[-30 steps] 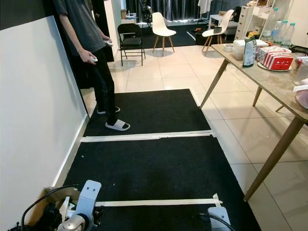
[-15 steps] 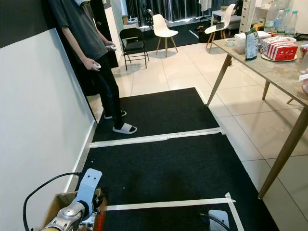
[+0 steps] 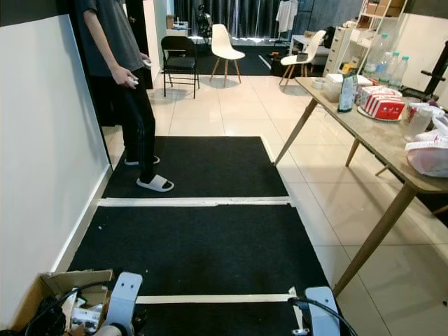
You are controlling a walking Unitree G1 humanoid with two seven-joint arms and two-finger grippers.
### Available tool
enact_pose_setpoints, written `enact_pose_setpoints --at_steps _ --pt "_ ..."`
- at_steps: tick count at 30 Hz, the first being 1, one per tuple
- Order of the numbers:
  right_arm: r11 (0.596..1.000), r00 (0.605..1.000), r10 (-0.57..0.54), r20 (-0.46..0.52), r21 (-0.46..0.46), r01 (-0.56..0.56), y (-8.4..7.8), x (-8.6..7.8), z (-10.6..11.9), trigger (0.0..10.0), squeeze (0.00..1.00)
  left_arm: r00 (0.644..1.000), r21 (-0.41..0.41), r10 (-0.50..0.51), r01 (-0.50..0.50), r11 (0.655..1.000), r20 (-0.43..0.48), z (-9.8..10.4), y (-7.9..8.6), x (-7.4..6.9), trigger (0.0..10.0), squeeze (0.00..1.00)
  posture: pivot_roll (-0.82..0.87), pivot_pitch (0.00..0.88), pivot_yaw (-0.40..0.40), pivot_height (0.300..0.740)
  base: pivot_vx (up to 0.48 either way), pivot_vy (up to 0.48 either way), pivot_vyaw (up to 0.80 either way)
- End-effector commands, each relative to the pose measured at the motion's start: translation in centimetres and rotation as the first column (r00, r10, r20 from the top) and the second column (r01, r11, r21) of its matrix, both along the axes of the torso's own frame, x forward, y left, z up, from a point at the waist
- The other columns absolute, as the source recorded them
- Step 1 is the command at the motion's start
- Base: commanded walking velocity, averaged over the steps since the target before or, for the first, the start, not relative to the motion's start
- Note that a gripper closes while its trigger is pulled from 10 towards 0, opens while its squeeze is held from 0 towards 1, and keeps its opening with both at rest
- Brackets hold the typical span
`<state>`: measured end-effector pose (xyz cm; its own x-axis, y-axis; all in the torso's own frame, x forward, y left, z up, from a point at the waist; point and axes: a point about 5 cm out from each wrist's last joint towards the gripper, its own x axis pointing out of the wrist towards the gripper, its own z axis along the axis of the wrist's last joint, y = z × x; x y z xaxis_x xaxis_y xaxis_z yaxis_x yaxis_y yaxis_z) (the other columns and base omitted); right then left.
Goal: Restocking fridge
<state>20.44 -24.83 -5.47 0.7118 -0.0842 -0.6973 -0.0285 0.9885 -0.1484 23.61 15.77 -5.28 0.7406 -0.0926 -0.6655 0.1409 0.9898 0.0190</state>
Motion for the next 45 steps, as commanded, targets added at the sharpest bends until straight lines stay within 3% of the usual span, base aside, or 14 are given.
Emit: enact_pose_setpoints --at_steps 1,8,14,23,45 --pt "1.000 1.000 0.025 -0.004 0.004 -0.025 0.5 0.2 0.0 10.0 0.00 1.000 -0.010 0.021 -0.021 1.000 0.010 0.1 -0.1 0.1 10.0 0.00 -0.10 0.004 -0.076 0.726 0.000 0.000 0.00" --pt "0.998 0.998 0.062 -0.019 0.002 -0.062 0.6 0.1 -0.1 10.0 0.00 0.999 -0.011 0.047 -0.047 0.999 0.017 0.1 0.0 0.2 10.0 0.00 -0.09 0.011 -0.096 0.726 0.000 0.000 0.00" --pt "0.999 0.999 0.048 -0.016 0.010 -0.047 0.8 0.1 -0.2 10.0 0.00 0.999 -0.006 0.027 -0.027 1.000 0.026 0.2 0.0 0.2 10.0 0.00 -0.10 0.012 -0.066 0.726 0.000 0.000 0.00" --pt "0.999 0.999 0.024 -0.036 0.024 -0.023 1.2 -0.8 -0.8 10.0 0.00 1.000 -0.007 -0.001 0.001 1.000 0.027 0.6 -0.2 0.9 10.0 0.00 -0.10 0.014 -0.009 0.726 0.278 0.000 0.00" --pt "0.999 0.999 -0.004 -0.042 0.042 0.006 1.7 -1.8 -1.4 10.0 0.00 0.999 0.005 -0.036 0.036 0.999 0.024 0.7 -0.1 1.0 10.0 0.00 -0.10 0.026 0.015 0.726 0.333 0.000 0.00"
